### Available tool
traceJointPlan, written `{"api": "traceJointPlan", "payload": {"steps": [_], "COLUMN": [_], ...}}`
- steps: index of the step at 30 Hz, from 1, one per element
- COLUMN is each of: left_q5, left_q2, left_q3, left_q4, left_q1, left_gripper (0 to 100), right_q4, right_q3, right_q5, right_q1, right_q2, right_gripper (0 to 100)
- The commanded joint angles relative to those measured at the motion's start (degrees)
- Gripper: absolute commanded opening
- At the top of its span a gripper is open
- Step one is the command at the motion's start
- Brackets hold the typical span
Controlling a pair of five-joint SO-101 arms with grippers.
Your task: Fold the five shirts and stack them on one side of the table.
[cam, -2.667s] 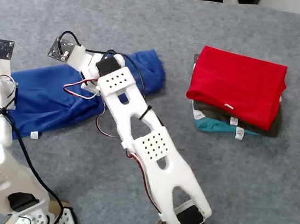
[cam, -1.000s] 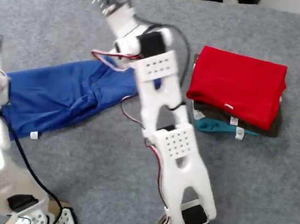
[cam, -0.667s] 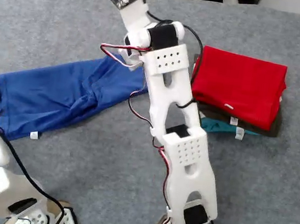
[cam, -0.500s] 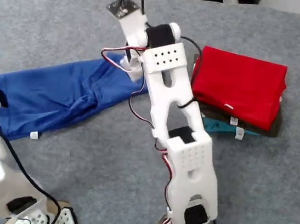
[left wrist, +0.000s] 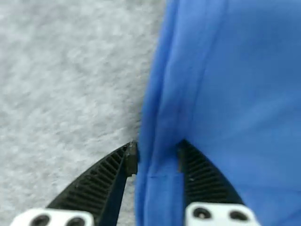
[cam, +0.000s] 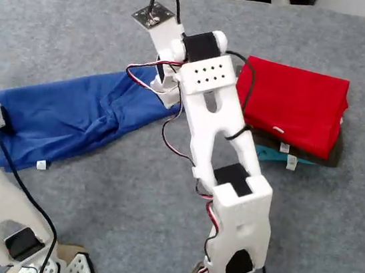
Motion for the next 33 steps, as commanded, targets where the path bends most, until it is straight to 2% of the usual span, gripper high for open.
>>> {"api": "traceJointPlan", "payload": {"steps": [1,5,9,14,19,22,26,33], "left_q5": [0.0,0.0,-0.4,-5.7,-8.7,-8.8,-8.8,-8.6], "left_q2": [7.7,15.3,18.8,18.8,19.4,18.8,17.6,10.0], "left_q3": [-11.6,-21.4,-29.3,-37.8,-49.5,-51.3,-50.9,-42.7], "left_q4": [9.0,15.6,17.1,17.2,21.5,21.4,21.5,21.5], "left_q1": [0.5,1.0,-1.3,-5.5,-10.9,-13.9,-14.2,-6.2], "left_gripper": [7,3,3,3,3,3,3,3], "right_q4": [0.3,0.3,0.3,-0.7,-3.5,-3.4,-4.1,-8.2], "right_q3": [0.0,0.0,-0.1,-0.5,-0.5,-0.6,-0.6,-0.9], "right_q5": [0.0,0.0,0.1,0.1,0.2,1.9,4.7,13.2], "right_q1": [0.9,0.9,0.9,0.9,0.8,0.9,2.4,4.8], "right_q2": [-5.3,-8.0,-10.6,-12.6,-13.4,-14.1,-15.6,-16.0], "right_gripper": [1.5,1.5,1.5,1.5,1.5,1.5,1.5,1.5]}}
